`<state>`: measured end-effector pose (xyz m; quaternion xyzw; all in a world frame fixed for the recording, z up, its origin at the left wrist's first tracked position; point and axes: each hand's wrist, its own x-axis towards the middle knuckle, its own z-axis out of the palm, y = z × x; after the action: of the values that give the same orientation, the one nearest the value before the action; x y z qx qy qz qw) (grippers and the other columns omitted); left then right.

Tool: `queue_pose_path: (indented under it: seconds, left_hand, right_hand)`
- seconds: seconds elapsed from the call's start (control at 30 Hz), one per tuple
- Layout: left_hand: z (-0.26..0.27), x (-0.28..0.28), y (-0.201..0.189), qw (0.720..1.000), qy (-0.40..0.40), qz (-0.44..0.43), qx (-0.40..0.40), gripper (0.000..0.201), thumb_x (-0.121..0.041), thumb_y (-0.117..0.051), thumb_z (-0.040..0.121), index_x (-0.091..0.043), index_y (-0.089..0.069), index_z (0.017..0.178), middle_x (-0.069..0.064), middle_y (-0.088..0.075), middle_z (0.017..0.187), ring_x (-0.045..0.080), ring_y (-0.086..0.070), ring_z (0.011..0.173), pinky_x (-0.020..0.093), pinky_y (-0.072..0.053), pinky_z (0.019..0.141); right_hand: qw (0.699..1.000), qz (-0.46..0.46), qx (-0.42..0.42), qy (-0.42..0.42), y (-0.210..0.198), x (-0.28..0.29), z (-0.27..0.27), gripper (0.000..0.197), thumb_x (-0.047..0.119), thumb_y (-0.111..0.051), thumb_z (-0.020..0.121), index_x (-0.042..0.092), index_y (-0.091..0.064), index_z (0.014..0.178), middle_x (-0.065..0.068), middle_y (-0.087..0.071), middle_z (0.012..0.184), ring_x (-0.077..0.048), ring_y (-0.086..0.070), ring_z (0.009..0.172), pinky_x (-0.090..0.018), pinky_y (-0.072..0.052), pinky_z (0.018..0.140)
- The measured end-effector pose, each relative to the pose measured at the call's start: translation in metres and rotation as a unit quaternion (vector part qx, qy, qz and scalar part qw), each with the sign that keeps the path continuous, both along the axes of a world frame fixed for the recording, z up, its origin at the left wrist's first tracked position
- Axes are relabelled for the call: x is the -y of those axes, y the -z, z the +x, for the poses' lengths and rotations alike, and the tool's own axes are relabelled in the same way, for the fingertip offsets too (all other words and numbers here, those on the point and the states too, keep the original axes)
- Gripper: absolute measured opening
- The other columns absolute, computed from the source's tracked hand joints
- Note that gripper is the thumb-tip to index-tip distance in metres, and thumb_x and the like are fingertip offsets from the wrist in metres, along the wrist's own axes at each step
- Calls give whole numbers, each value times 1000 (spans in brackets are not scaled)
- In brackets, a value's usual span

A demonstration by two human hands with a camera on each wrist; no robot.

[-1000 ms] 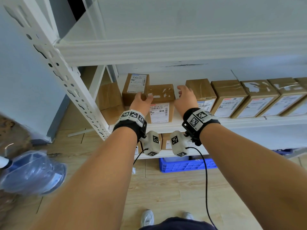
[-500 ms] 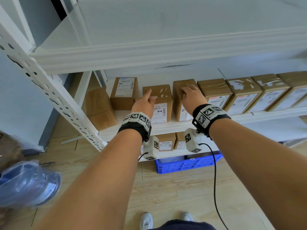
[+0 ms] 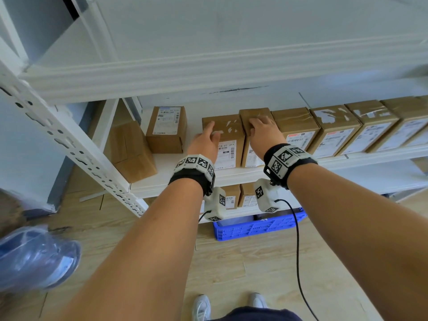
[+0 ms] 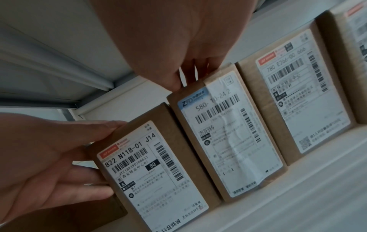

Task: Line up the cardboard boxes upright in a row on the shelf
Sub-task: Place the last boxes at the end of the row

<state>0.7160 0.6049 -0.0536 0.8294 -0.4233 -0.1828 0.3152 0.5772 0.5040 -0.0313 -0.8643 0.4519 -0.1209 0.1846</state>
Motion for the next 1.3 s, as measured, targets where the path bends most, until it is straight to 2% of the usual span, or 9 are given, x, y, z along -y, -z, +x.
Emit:
queue_pose_path:
  seconds: [0.1,0.17,0.27,0.3,0.4,0.63,0.83,1.07,1.3]
  left_hand:
    - [0,-2,0,1000,0,0,-16,47,-46,-28,102,-39,-24,149,1,-51,138,20,-62,97,34,-52,81]
    - [4,-4,-4,999,5,-1,-36,48,-41,-28,103,-39,-21,150,-1,-49,141,17,-60,89,29,-49,73]
    - [10,-11,-13,999,-11,3,-39,50,-32,-30,105,-34,-16,153,-2,-61,116,13,-57,72,25,-46,60]
    - [12,-15,-16,999,-27,3,-32,50,-31,-30,105,-31,-18,153,-1,-61,113,15,-60,78,27,-50,65]
    - [26,-28,-26,997,-79,8,6,46,-26,-33,104,-21,-30,149,10,-50,138,29,-58,114,38,-49,94]
    - [82,-69,-37,990,-107,19,95,41,-16,-36,101,-18,-42,141,12,-48,137,29,-57,116,35,-47,93]
    - [117,-93,-32,984,-112,24,140,35,-11,-39,98,-14,-53,131,12,-55,129,28,-54,117,37,-47,97]
    - [144,-87,-22,979,-48,47,195,38,-9,-45,95,-15,-55,131,7,-54,134,26,-44,127,39,-39,106]
    - [166,-59,-11,951,3,177,253,43,-16,-48,93,-19,-50,136,0,-25,156,26,-8,147,50,-13,118]
  right_hand:
    - [1000,-2,-6,3,-2,-2,1,44,10,-36,97,9,-41,141,-8,-33,151,-25,-22,143,-40,-22,118]
    - [1000,-2,-2,13,-4,-4,3,45,7,-39,94,10,-42,139,-9,-33,150,-25,-25,141,-40,-26,116]
    - [998,0,23,51,-11,-11,11,52,2,-42,90,13,-41,140,-11,-26,152,-27,-22,142,-42,-33,112]
    - [998,-4,31,58,-14,-14,14,55,0,-43,88,14,-39,141,-11,-23,153,-28,-20,143,-43,-34,111]
    - [998,-22,43,49,-23,-23,29,58,1,-48,87,15,-37,142,-11,-20,154,-29,-20,142,-42,-36,108]
    - [996,-11,85,6,-34,-58,81,58,-1,-44,88,17,-37,142,-10,-23,152,-28,-24,140,-39,-35,110]
    - [988,-4,153,-37,-23,-95,117,44,-1,-40,92,11,-48,134,-10,-42,141,-27,-52,119,-32,-46,95]
    - [993,63,99,-13,-5,-117,143,46,-2,-42,93,10,-43,138,-12,-44,141,-27,-48,125,-32,-42,100]
    - [988,147,52,13,20,-98,171,46,-1,-38,95,10,-38,140,-13,-43,141,-28,-50,123,-31,-43,95]
